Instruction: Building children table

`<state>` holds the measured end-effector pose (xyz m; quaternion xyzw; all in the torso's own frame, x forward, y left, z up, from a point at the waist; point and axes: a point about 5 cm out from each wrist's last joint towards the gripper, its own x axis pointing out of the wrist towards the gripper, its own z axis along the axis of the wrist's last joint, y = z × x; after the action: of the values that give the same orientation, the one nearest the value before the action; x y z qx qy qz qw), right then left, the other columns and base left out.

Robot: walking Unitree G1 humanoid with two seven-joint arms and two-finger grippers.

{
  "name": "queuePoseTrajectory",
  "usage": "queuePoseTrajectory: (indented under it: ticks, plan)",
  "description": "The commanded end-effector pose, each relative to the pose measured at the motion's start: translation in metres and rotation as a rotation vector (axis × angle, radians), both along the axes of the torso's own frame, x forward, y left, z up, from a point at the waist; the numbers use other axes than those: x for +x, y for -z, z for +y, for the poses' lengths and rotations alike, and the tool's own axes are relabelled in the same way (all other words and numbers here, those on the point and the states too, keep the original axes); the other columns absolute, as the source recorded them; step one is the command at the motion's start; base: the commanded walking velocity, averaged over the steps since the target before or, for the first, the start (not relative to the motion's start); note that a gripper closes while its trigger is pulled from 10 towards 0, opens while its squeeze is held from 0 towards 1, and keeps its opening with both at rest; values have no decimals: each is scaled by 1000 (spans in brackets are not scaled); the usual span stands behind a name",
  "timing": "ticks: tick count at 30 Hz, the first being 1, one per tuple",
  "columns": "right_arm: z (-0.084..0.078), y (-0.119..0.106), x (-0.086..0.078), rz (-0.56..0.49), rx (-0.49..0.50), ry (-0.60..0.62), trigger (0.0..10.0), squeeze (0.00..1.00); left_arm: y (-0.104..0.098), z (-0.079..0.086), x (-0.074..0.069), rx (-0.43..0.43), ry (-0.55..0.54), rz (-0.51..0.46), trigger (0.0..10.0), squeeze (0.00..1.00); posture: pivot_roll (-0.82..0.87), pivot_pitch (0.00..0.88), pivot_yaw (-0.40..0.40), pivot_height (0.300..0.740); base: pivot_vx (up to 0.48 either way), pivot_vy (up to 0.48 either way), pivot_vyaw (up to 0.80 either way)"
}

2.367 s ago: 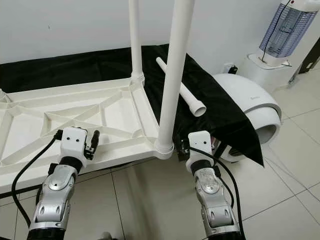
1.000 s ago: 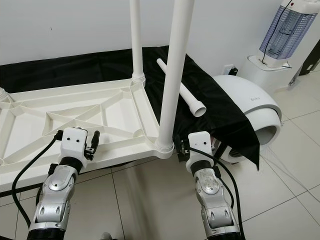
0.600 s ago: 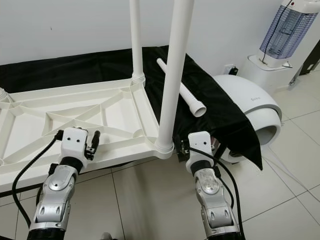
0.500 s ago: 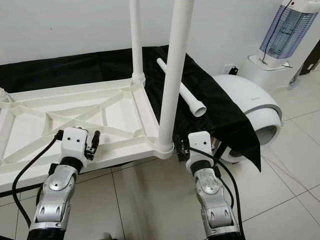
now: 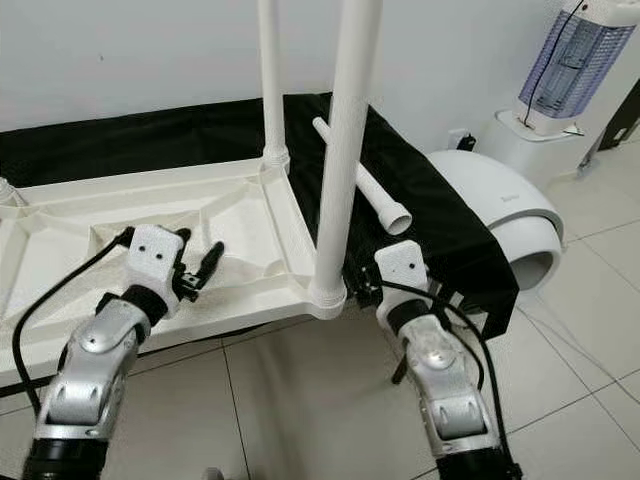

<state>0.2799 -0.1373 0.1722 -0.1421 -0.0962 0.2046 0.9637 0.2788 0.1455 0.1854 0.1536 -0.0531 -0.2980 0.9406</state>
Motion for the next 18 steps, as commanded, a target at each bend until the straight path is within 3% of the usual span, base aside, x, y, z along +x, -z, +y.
queuePoseTrajectory:
  ticks: [1,2,3,5,10,11,18]
  plan:
    - [15,-17,-3,-35,7,-148,10000,0,-6,-6,-6,54,145,42,10000,0,64,45,-38,740,0,0,0]
    - [17,-23,-2,-37,-3,-197,10000,0,-5,-7,-9,133,209,75,10000,0,64,44,-37,740,0,0,0]
    - [17,-23,-2,-37,-3,-197,10000,0,-5,-7,-9,133,209,75,10000,0,64,44,-37,740,0,0,0]
    - [19,-29,0,-27,-9,-275,10000,0,13,-14,-14,252,306,165,10000,0,65,45,-34,740,0,0,0]
    - [20,-31,1,-3,-48,-343,10000,0,35,-24,-17,353,365,233,10000,0,65,50,-36,740,0,0,0]
    - [13,-31,0,10,-77,-342,10000,0,38,-22,-20,386,401,267,10000,0,61,55,-37,740,0,0,0]
    - [-1,-29,-2,40,-100,-314,10000,0,34,-7,-24,425,439,315,10000,0,58,62,-35,740,0,0,0]
